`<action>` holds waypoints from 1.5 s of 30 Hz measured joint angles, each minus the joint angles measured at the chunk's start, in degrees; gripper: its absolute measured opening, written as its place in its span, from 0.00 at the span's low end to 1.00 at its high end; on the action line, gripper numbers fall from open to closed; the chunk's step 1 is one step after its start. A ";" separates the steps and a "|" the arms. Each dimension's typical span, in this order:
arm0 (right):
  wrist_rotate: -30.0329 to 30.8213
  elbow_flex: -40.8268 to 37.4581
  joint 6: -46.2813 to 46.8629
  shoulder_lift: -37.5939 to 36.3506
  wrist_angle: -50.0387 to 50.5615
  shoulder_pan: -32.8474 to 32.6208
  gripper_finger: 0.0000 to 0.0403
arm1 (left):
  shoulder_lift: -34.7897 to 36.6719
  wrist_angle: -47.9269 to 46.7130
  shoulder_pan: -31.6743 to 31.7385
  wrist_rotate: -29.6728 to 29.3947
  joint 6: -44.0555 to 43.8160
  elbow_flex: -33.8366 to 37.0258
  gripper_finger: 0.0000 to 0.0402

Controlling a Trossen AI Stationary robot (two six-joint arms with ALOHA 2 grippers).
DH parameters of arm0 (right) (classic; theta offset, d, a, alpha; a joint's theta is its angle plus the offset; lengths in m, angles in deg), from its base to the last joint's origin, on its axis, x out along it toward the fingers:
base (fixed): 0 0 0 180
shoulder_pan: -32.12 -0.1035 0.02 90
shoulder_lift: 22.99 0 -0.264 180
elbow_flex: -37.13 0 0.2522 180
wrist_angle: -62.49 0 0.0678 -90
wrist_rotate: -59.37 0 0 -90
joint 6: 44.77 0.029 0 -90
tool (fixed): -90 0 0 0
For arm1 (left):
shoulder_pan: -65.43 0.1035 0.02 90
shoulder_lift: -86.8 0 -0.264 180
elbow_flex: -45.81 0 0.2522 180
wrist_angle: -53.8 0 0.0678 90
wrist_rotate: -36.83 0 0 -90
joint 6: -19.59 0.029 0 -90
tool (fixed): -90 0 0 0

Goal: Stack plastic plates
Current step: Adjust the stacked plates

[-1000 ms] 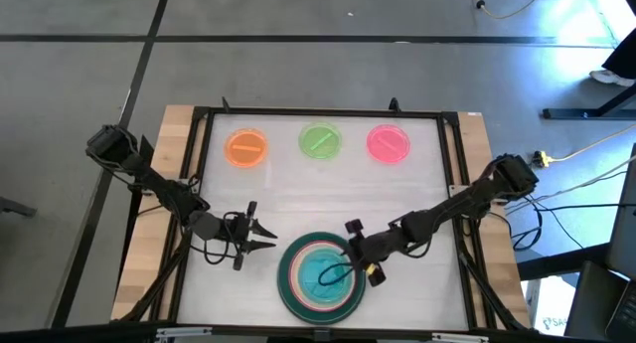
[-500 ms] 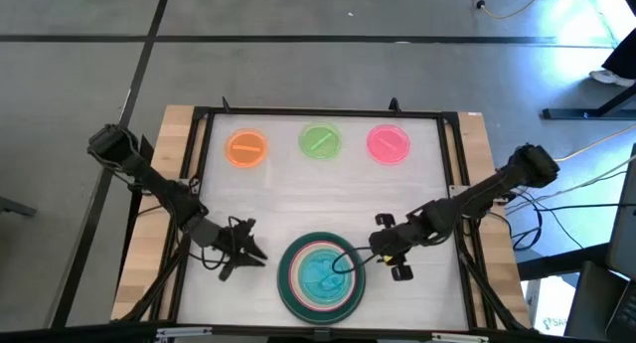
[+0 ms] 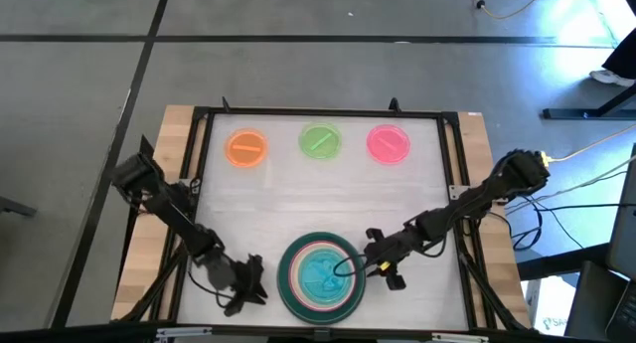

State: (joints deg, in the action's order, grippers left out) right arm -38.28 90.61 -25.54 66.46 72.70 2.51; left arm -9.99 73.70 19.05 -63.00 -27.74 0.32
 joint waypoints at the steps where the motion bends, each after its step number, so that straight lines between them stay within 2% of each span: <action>1: -0.28 -0.04 0.00 0.29 -0.62 0.00 0.31 | -1.66 0.13 0.49 1.25 1.00 -1.33 0.21; 5: -0.99 -0.03 0.04 1.60 -1.77 0.00 0.31 | -6.08 0.16 2.94 5.61 2.92 -4.60 0.21; 8: -0.97 -0.04 0.07 2.33 -2.38 0.00 0.31 | -7.11 0.28 4.20 6.54 4.47 -5.40 0.21; 18: 5.16 -0.04 -1.70 2.68 0.28 0.49 0.31 | -7.03 0.88 6.69 3.79 7.47 -3.86 0.21; 24: 7.27 -0.04 -3.02 2.68 1.31 3.84 0.31 | -7.04 -0.15 9.34 3.10 8.17 -2.04 0.21; 32: 8.24 -0.04 -6.43 2.68 2.31 10.63 0.31 | -2.38 -7.82 13.55 3.01 10.03 -0.43 0.21; 39: 8.80 -0.02 -10.57 2.68 2.27 16.27 0.31 | 3.40 -16.15 15.97 -3.05 10.43 1.81 0.21; 45: 8.81 -0.03 -11.72 2.68 2.37 20.13 0.31 | 4.99 -21.77 18.48 -5.57 10.57 1.78 0.21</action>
State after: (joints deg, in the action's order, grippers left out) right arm -29.48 90.59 -37.26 69.15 75.07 22.64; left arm -5.00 51.93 37.53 -68.57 -17.16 2.10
